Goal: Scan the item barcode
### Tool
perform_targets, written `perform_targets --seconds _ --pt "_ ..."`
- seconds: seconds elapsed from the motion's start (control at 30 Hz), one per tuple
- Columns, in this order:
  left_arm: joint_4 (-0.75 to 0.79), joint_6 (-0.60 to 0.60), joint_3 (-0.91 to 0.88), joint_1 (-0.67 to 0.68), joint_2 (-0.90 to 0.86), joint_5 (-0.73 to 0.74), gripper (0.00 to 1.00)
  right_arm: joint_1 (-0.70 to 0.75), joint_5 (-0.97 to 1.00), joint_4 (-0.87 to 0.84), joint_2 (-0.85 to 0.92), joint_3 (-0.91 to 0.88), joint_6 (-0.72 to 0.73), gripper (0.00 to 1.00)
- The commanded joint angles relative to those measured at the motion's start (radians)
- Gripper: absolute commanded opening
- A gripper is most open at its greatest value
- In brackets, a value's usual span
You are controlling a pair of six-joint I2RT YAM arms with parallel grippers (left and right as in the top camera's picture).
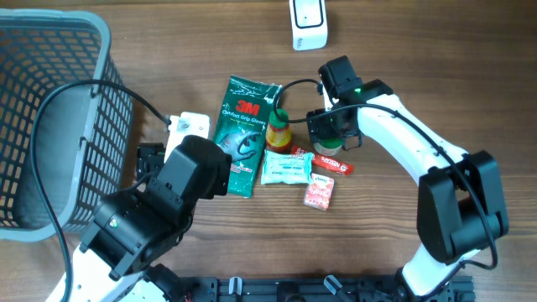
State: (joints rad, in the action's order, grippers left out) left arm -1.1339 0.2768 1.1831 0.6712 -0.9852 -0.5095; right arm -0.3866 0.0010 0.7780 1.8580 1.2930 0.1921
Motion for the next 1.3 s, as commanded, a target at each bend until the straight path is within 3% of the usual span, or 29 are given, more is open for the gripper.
perform_targets --seconds 0.0,0.2,0.5,0.6,0.83,1.0,1.17,1.27 --pt "0.000 0.019 0.003 -0.002 0.000 0.004 1.00 -0.006 0.000 0.001 0.031 0.007 0.021 0.82" --pt "0.000 0.020 0.003 -0.002 0.000 0.004 1.00 -0.006 0.039 0.003 0.031 0.008 0.104 0.71" --pt "0.000 0.020 0.003 -0.002 0.000 0.004 1.00 0.015 0.137 0.062 0.030 0.010 0.440 0.67" --pt "0.000 0.020 0.003 -0.002 0.000 0.004 1.00 0.051 0.137 0.062 0.029 0.010 0.531 0.74" --pt "0.000 0.020 0.003 -0.002 0.000 0.004 1.00 0.190 0.103 0.104 0.029 0.010 0.835 0.75" --pt "0.000 0.019 0.003 -0.002 0.000 0.004 1.00 0.249 0.005 0.079 0.029 0.011 0.822 1.00" --pt "0.000 0.019 0.003 -0.002 0.000 0.004 1.00 0.256 -0.012 0.137 0.014 0.066 0.790 1.00" --pt "0.000 0.020 0.003 -0.002 0.000 0.004 1.00 0.256 -0.042 0.261 -0.034 0.172 0.791 1.00"
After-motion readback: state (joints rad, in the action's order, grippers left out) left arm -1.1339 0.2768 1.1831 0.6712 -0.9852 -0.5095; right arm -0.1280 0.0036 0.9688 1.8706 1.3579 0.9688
